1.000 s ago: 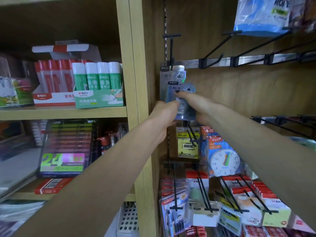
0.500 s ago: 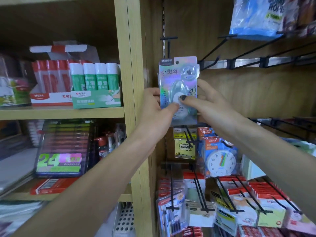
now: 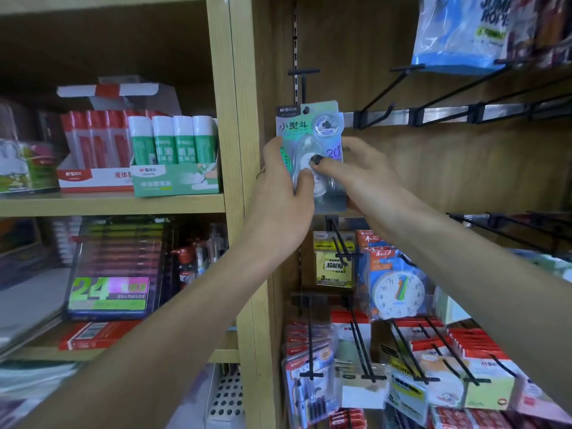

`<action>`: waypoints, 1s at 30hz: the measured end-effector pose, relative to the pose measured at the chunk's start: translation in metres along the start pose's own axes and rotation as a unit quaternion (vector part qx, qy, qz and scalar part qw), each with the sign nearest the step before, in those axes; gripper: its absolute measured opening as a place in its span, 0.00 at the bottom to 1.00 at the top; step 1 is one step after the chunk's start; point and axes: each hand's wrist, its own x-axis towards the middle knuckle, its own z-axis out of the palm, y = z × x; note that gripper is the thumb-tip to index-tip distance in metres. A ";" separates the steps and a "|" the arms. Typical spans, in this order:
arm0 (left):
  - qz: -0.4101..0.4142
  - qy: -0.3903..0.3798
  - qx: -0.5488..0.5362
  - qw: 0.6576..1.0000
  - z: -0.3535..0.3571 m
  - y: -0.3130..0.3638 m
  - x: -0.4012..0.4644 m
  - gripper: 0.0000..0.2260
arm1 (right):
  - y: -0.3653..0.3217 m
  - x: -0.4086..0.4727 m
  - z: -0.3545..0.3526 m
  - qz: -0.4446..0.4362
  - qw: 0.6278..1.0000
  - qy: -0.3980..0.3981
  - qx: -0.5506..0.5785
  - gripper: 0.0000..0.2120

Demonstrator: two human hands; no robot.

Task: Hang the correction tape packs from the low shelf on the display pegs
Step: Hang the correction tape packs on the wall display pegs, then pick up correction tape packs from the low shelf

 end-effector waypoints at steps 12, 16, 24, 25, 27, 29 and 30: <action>-0.200 -0.097 -0.051 0.974 0.024 -0.015 0.025 0.22 | 0.033 0.066 0.013 0.129 0.989 0.062 -0.027 0.16; -0.220 -0.114 -0.074 0.966 0.026 -0.026 0.018 0.23 | 0.051 0.077 0.015 0.149 0.985 0.064 -0.063 0.26; -0.136 -0.121 -0.044 0.982 0.001 -0.030 -0.028 0.14 | 0.033 0.028 0.005 0.041 0.966 0.084 -0.240 0.25; -0.122 -0.113 -0.053 0.985 -0.003 -0.029 -0.037 0.09 | 0.030 0.017 0.006 0.015 0.969 0.089 -0.232 0.22; -0.091 -0.093 -0.075 0.989 -0.013 -0.028 -0.056 0.07 | 0.029 -0.009 0.010 -0.031 0.975 0.092 -0.198 0.16; -0.049 -0.068 -0.069 0.994 -0.025 -0.030 -0.082 0.08 | 0.031 -0.039 0.021 -0.078 0.981 0.095 -0.147 0.12; -0.032 -0.057 -0.052 0.996 -0.032 -0.034 -0.096 0.08 | 0.035 -0.055 0.027 -0.098 0.984 0.095 -0.115 0.11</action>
